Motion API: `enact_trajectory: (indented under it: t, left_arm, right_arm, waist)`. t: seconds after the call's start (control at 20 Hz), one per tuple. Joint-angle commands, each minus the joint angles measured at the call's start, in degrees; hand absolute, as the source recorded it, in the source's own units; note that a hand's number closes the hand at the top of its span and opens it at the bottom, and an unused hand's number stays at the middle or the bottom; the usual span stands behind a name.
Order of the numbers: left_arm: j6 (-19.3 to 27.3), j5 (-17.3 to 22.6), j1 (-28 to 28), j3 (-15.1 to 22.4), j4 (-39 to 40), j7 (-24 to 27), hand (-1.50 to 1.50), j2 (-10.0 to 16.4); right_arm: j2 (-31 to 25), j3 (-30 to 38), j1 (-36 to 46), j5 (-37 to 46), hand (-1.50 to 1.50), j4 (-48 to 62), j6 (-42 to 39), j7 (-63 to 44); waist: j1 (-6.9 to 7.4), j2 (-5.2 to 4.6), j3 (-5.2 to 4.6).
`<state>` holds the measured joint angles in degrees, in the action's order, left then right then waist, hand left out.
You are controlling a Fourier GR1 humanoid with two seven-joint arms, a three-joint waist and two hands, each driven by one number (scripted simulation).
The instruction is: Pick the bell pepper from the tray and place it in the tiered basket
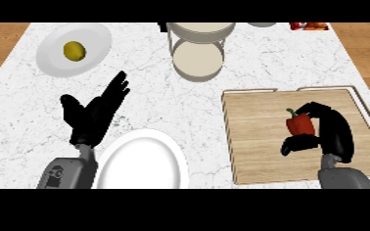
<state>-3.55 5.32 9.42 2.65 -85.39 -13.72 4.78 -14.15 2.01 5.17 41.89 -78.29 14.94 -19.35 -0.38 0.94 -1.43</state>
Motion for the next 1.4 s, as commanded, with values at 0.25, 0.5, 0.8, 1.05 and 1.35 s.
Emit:
enact_trajectory:
  t: [0.25,0.5,0.8,1.05,1.35]
  left_arm:
    - [-2.98,1.82,-0.58,-2.26,-0.11,-0.53,0.0,2.91]
    - [-0.03,0.26,-0.41,-0.01,-3.94,-3.43,0.0,0.59]
    - [-1.57,2.22,0.57,-1.97,-2.48,-3.19,0.0,1.33]
    - [-0.85,1.08,-0.49,-2.21,-1.47,-1.0,0.0,1.12]
    - [-0.32,0.14,0.99,-1.93,0.11,-1.36,0.0,0.69]
  right_arm:
    - [0.61,-7.56,-0.71,8.62,1.5,-0.9,-4.01,-3.87]
    - [0.35,-14.43,2.84,12.75,1.5,-2.18,-15.98,-10.44]
    - [5.08,-14.1,2.02,9.1,1.5,-20.63,-20.84,-18.62]
    - [5.04,-10.07,2.2,3.84,1.5,-38.98,-25.22,-24.79]
    - [3.63,-10.08,13.66,5.19,1.5,-53.73,-34.88,-35.87]
  waist:
    - [0.9,-0.9,1.32]
    - [1.55,-0.69,1.37]
    - [0.14,-0.56,1.39]
    - [-0.36,-0.49,1.38]
    - [-0.02,-0.65,1.34]
